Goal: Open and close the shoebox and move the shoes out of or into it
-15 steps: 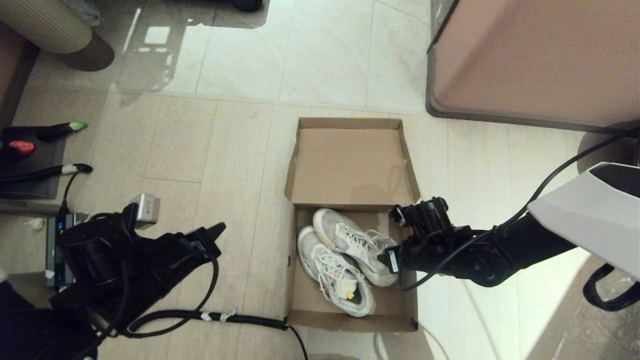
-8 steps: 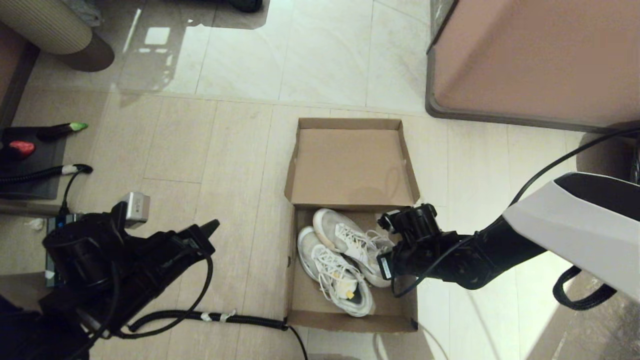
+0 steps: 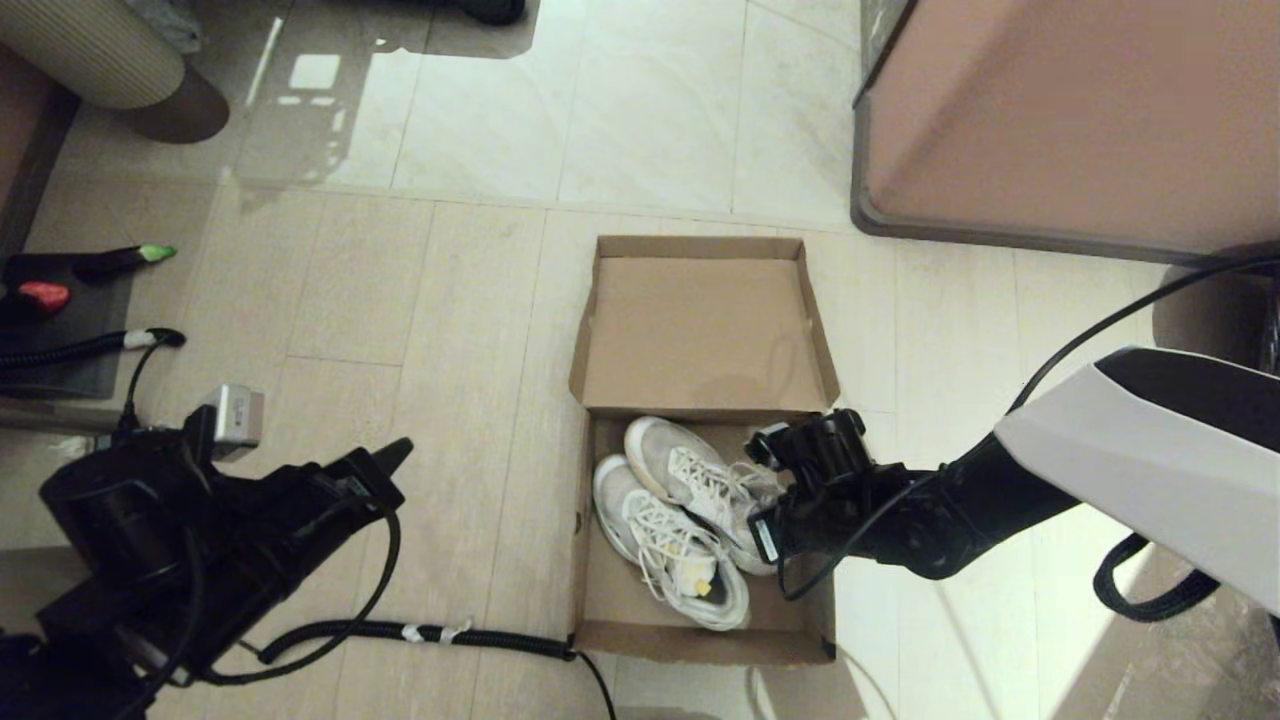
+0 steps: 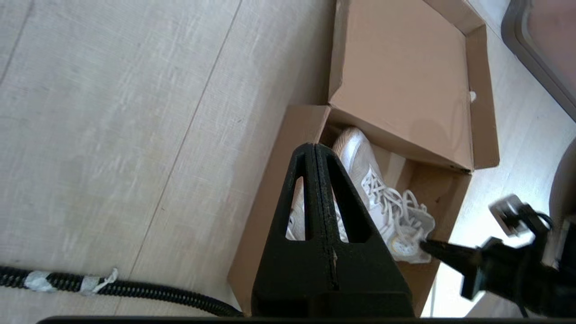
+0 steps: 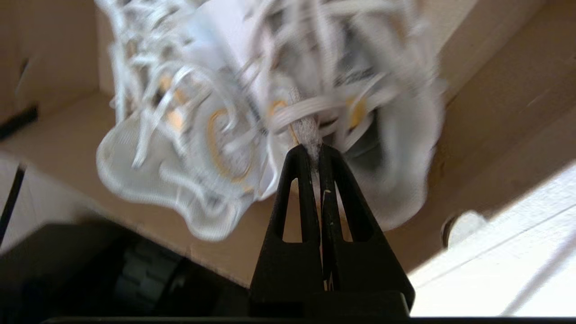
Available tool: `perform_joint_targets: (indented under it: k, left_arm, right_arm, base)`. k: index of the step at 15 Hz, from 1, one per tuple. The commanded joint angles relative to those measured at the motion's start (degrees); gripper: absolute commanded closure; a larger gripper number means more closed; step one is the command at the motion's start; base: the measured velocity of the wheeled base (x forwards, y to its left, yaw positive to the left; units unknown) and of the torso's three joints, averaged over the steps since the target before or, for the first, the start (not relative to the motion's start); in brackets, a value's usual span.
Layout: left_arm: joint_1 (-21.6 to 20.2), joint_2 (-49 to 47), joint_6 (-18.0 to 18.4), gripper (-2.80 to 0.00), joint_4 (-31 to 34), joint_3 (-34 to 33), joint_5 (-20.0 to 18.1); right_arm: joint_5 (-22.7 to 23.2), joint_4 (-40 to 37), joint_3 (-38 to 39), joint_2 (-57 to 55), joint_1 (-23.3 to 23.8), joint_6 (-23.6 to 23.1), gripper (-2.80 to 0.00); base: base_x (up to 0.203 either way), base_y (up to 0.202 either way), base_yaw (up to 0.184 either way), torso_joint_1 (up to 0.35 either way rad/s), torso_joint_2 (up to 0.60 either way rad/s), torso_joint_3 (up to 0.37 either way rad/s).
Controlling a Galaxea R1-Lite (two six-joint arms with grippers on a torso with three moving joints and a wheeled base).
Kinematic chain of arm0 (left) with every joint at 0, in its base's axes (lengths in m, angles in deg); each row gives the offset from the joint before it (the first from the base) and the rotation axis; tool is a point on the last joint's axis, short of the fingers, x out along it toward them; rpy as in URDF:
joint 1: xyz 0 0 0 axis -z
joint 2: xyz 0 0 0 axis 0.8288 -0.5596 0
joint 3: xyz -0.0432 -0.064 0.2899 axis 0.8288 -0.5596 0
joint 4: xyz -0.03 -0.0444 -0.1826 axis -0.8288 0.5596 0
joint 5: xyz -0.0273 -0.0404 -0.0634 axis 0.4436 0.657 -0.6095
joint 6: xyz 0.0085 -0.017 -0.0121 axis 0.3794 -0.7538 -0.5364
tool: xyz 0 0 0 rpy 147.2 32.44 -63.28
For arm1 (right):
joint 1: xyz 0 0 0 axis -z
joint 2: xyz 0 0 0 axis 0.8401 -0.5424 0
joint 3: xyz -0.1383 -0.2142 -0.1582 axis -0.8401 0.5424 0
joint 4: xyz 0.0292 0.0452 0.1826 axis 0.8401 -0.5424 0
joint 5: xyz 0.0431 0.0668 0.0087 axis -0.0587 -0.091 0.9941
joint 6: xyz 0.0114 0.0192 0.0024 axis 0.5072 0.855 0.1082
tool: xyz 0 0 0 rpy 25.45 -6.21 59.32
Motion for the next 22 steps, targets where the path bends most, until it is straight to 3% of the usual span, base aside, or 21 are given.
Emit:
perform_joint_targets:
  k: [1, 6, 10, 15, 20, 22]
  left_arm:
    - [-0.17, 0.67, -0.17, 0.0, -0.45, -0.13, 0.1]
    - [-0.35, 1.04, -0.26, 0.0, -0.45, -0.31, 0.1]
    - [-0.43, 1.89, -0.26, 0.0, -0.45, -0.57, 0.1]
    - [-1.22, 2.6, -0.26, 0.0, -0.45, -1.45, 0.1]
    - [-1.22, 1.9, -0.26, 0.0, -0.45, -0.52, 0.01]
    - [-1.22, 1.72, -0.26, 0.0, -0.45, -0.39, 0.0]
  right_arm:
    - [0.03, -0.11, 2.4, 3.81, -0.97, -0.53, 0.0]
    - [-0.03, -1.62, 10.65, 10.65, -3.52, -0.99, 0.0]
    - [-0.29, -1.18, 12.96, 8.54, -5.54, -0.71, 0.0]
    - [-0.93, -1.78, 2.22, 2.27, -4.19, -1.18, 0.0]
    - [-1.27, -12.19, -10.05, 1.6, -1.02, -3.1, 0.0]
    - [-1.28, -16.55, -10.03, 2.0, -0.66, -3.35, 0.0]
  base:
    - [0.0, 0.0, 0.0, 0.0, 0.0, 0.0]
    - [0.0, 0.0, 0.0, 0.0, 0.0, 0.0]
    - [0.0, 0.0, 0.0, 0.0, 0.0, 0.0]
    - [0.0, 0.0, 0.0, 0.0, 0.0, 0.0]
    - [0.0, 0.0, 0.0, 0.0, 0.0, 0.0]
    - [0.0, 0.0, 0.0, 0.0, 0.0, 0.0]
